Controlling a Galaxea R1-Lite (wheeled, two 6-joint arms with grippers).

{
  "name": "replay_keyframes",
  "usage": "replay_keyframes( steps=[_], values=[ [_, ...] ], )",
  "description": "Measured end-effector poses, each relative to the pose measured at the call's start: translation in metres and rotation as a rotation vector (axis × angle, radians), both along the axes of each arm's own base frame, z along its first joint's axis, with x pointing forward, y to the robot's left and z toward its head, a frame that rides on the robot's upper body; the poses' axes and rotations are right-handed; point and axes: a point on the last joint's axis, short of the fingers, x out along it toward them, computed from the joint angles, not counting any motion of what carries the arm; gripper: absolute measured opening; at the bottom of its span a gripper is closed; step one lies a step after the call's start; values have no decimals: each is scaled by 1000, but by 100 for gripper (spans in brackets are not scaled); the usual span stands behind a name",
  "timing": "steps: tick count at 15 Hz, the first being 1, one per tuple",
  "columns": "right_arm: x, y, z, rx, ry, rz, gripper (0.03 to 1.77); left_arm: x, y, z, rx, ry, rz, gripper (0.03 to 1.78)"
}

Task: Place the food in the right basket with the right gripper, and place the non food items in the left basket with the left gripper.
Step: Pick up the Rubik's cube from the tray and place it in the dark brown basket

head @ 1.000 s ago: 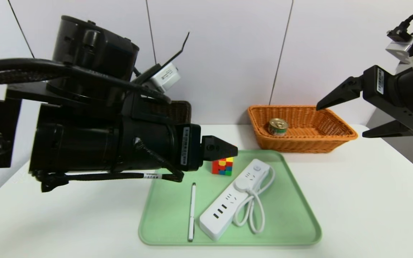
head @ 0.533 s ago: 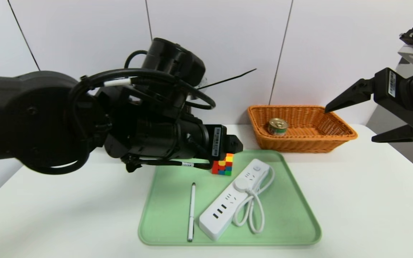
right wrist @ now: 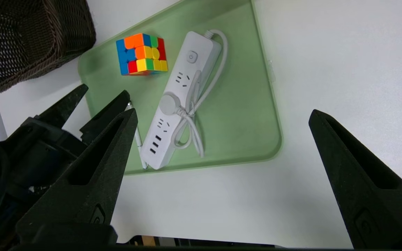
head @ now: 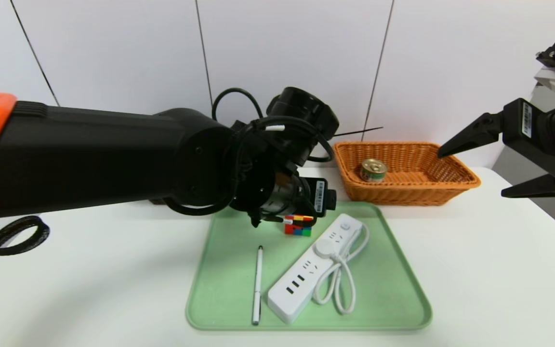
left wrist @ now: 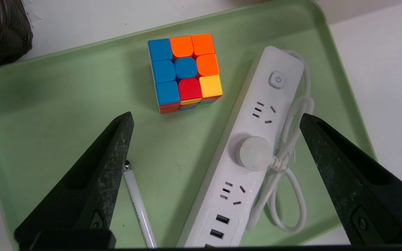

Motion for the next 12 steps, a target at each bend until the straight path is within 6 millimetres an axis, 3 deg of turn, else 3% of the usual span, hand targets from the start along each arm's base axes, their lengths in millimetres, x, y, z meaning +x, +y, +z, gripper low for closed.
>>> replay_keyframes(
  steps=[4, 12],
  values=[
    [-1, -1, -3, -6, 12, -4, 169, 10, -12, -15, 39, -4, 33, 169],
    [-7, -4, -11, -19, 41, -8, 170, 24, -27, -24, 44, 53, 117, 169]
  ],
)
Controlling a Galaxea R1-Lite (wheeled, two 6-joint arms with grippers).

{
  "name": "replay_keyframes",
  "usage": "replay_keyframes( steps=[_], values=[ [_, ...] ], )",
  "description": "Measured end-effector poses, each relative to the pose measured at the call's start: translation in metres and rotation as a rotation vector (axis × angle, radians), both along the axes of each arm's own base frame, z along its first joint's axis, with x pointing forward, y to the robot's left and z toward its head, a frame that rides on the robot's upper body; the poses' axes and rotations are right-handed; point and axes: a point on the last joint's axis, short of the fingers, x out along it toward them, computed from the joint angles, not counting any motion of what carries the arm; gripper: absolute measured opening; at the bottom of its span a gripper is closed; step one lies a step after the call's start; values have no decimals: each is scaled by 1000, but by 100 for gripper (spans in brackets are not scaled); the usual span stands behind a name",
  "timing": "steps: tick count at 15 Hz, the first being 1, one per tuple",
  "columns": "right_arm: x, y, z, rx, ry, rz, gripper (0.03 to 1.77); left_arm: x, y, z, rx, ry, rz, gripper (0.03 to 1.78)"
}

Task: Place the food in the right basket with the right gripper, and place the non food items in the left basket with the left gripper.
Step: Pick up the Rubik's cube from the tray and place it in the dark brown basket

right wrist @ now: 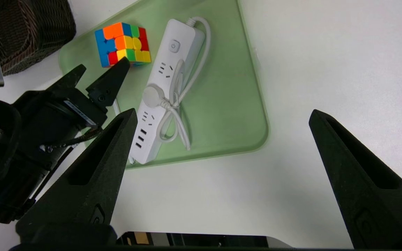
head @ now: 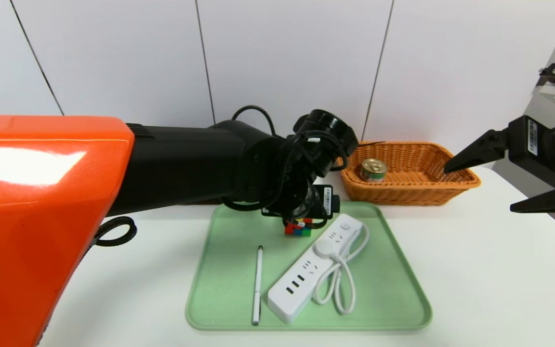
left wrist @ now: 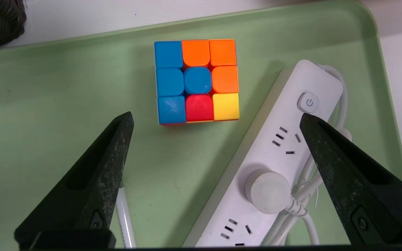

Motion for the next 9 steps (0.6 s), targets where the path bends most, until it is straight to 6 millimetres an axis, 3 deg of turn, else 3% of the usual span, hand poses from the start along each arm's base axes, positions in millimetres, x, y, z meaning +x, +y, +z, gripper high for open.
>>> replay_keyframes(
  steps=[9],
  values=[
    [-7, -4, -7, -10, 26, -6, 170, 13, -11, -24, 54, 14, 30, 169]
  ],
)
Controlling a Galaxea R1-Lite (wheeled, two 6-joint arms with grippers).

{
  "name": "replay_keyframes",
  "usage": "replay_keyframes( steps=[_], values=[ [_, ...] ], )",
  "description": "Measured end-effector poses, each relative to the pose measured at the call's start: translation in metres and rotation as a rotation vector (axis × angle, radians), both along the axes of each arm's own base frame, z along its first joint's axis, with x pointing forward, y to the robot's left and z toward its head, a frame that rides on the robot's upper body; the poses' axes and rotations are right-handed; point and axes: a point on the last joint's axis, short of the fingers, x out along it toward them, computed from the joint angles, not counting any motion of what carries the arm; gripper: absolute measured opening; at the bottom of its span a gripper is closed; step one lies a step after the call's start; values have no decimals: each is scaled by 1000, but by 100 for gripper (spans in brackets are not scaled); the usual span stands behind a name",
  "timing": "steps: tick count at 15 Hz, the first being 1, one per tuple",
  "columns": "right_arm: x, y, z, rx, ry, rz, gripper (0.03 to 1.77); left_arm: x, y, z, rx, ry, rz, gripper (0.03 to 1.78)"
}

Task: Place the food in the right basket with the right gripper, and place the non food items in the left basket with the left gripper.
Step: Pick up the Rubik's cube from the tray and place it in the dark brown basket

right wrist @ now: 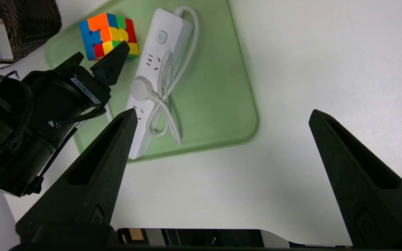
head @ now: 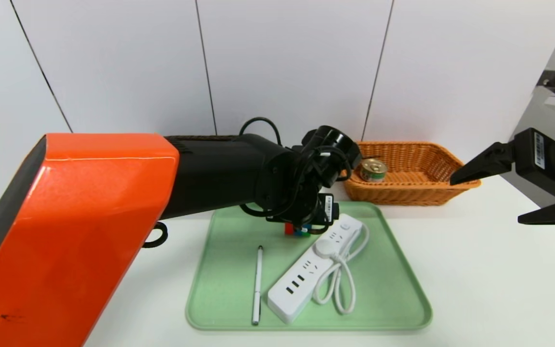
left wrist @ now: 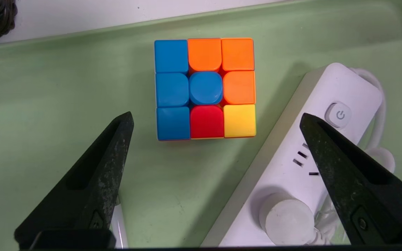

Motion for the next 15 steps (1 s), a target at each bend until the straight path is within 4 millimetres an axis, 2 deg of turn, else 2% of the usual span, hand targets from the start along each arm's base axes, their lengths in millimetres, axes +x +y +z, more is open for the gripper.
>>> replay_keyframes(
  steps=[15],
  values=[
    [-3, -1, -4, -6, 12, 2, 170, 26, 7, -17, 55, -28, -7, 169]
  ],
)
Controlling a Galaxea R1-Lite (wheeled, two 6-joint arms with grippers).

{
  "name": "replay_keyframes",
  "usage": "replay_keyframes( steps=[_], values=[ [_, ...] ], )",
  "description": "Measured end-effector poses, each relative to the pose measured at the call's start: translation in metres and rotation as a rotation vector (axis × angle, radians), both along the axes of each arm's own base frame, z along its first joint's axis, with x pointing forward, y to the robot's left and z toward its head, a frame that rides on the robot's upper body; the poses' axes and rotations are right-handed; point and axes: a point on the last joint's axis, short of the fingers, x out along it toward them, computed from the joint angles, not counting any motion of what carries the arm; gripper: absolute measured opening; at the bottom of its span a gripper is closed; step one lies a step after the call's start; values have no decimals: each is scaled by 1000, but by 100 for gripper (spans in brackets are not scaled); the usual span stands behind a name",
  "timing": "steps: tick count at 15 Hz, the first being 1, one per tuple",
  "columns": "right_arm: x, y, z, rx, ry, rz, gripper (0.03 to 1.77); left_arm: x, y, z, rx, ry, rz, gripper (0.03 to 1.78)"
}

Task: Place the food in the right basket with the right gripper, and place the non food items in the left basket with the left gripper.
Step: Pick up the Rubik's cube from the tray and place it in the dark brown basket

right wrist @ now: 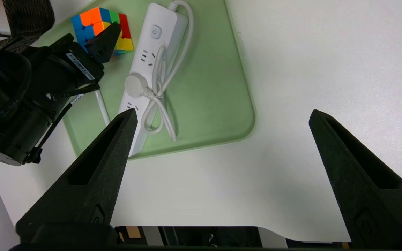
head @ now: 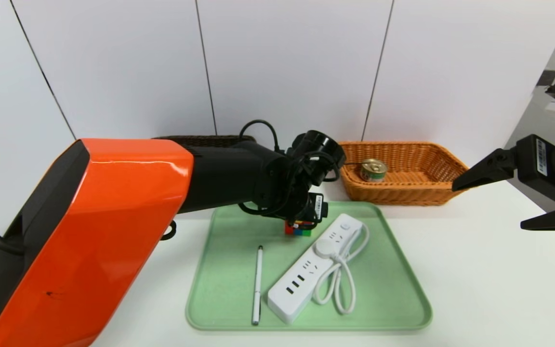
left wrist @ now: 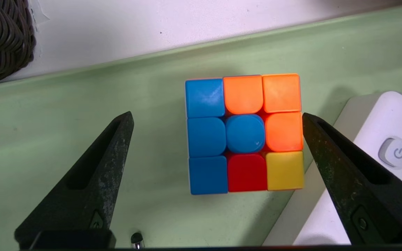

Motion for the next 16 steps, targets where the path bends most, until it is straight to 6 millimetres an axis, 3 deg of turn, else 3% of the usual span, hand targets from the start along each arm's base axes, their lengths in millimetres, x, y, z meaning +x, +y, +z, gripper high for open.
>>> replay_keyframes(
  steps=[6, 11, 16],
  values=[
    [0, 0, 0, 0, 0, 0, 170, 2, -1, -7, 5, 13, -3, 169],
    [0, 0, 0, 0, 3, 1, 170, 4, -2, -8, -7, 10, -4, 99],
    [0, 1, -1, -1, 7, 4, 170, 4, 0, -4, -16, 9, -6, 96]
  ],
)
